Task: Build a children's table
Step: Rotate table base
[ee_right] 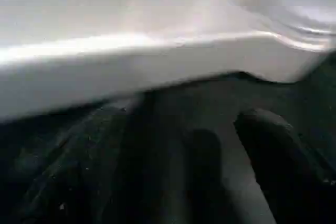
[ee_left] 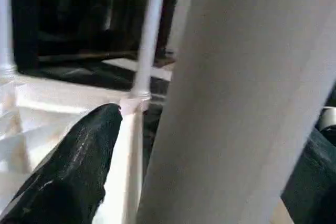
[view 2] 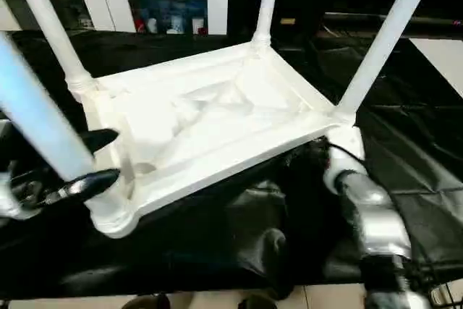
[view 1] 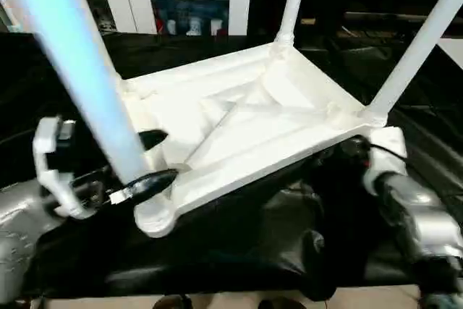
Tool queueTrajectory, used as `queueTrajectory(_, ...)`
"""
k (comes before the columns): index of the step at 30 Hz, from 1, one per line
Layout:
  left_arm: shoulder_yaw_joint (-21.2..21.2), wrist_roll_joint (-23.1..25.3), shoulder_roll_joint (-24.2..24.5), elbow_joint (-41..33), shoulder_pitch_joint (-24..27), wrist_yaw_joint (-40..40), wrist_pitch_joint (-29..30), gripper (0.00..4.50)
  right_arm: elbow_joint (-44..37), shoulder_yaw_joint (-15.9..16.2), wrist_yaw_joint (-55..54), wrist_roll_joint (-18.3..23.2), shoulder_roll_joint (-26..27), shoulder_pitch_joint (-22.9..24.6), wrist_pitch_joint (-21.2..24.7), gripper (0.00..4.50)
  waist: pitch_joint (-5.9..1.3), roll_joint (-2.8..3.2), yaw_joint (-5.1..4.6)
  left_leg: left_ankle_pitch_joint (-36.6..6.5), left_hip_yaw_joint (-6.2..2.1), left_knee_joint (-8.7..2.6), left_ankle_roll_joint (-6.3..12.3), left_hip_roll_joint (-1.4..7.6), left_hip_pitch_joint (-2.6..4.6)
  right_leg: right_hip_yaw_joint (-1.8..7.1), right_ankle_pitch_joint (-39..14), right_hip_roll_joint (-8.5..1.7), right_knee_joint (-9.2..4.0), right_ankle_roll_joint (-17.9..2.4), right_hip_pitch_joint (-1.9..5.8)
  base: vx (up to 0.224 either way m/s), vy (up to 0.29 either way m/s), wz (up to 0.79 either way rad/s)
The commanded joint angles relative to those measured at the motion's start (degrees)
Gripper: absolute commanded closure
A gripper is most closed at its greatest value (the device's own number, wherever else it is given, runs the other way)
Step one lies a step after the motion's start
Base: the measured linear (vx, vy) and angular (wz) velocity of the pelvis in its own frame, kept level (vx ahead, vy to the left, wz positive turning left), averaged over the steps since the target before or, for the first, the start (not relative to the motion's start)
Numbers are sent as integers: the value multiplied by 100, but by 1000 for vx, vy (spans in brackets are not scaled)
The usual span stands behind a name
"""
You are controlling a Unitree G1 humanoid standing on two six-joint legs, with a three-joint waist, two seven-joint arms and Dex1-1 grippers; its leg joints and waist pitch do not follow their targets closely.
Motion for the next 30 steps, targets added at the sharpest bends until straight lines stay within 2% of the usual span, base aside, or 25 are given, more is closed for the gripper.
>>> queueTrajectory(1, -345, 10, -80, -320, -200, -28, 55, 5, 304, 165, 141, 59, 125, -230, -187, 76, -387, 83, 15, -1144, -101, -393, -54, 228, 158, 244, -621, -283, -416, -1289, 216, 0, 0, 0)
queueTrajectory(6, -636, -44, -146, -513, -376, -115, 156, 5, 672, 382, 274, -24, 369, -493, -429, 76, -407, 66, 11, -1110, -102, -384, -117, 223, 140, 245, -588, -283, -396, -1272, 243, 0, 0, 0)
queueTrajectory(8, -822, -53, -236, -571, -491, -81, 183, 5, 799, 494, 321, -53, 547, -651, -515, 76, -412, 47, 0, -1084, -92, -378, -105, 214, 138, 246, -601, -281, -405, -1258, 241, 0, 0, 0)
queueTrajectory(10, -936, -36, -312, -579, -574, -66, 174, 5, 860, 585, 387, -69, 649, -725, -575, 76, -426, 62, 4, -1031, -96, -372, -114, 219, 138, 247, -607, -284, -396, -1263, 242, 0, 0, 0)
queueTrajectory(11, -1026, -7, -381, -567, -652, -61, 162, 5, 895, 664, 455, -87, 720, -771, -610, 76, -429, 45, 6, -1015, -92, -370, -109, 219, 137, 249, -574, -284, -393, -1263, 244, 0, 0, 0)
queueTrajectory(14, -1259, 76, -544, -521, -855, -81, 141, 5, 985, 850, 650, -146, 853, -855, -697, 76, -445, 31, -4, -881, -100, -365, -81, 214, 107, 244, -445, -289, -375, -1267, 273, 0, 0, 0)
queueTrajectory(20, -1634, 210, -829, -401, -1190, -55, 97, 5, 1186, 1012, 863, -176, 988, -990, -916, 76, -471, 50, -5, -768, -90, -339, -19, 224, 116, 243, -226, -293, -353, -1353, 275, 0, 0, 0)
queueTrajectory(21, -1729, 277, -896, -356, -1250, -48, 64, 5, 1225, 1030, 892, -172, 1017, -1023, -954, 76, -465, 59, 6, -768, -82, -335, -8, 227, 131, 246, -165, -286, -361, -1384, 262, 0, 0, 0)
queueTrajectory(23, -2084, 727, -1178, -28, -1491, 82, -159, 5, 1333, 1124, 1035, -205, 1103, -1116, -1054, 76, -462, 68, 26, -788, -83, -334, -6, 228, 133, 244, -161, -286, -359, -1396, 265, 0, 0, 0)
queueTrajectory(25, -2217, 973, -1315, 189, -1625, 201, -312, 5, 1340, 1152, 1124, -220, 1144, -1124, -1075, 76, -464, 58, 28, -807, -95, -342, -33, 237, 119, 244, -165, -294, -361, -1361, 289, 0, 0, 0)
queueTrajectory(28, -2283, 1084, -1382, 309, -1711, 253, -382, 5, 1337, 1171, 1171, -238, 1163, -1120, -1095, 76, -470, 50, 6, -823, -105, -340, -22, 230, 102, 239, -189, -304, -366, -1356, 305, 0, 0, 0)
queueTrajectory(30, -2491, 1641, -1591, 815, -2037, 630, -644, 5, 1341, 1225, 1234, -272, 1209, -1101, -1150, 76, -469, 64, 18, -866, -93, -332, 4, 241, 130, 249, -217, -299, -396, -1367, 284, 0, 0, 0)
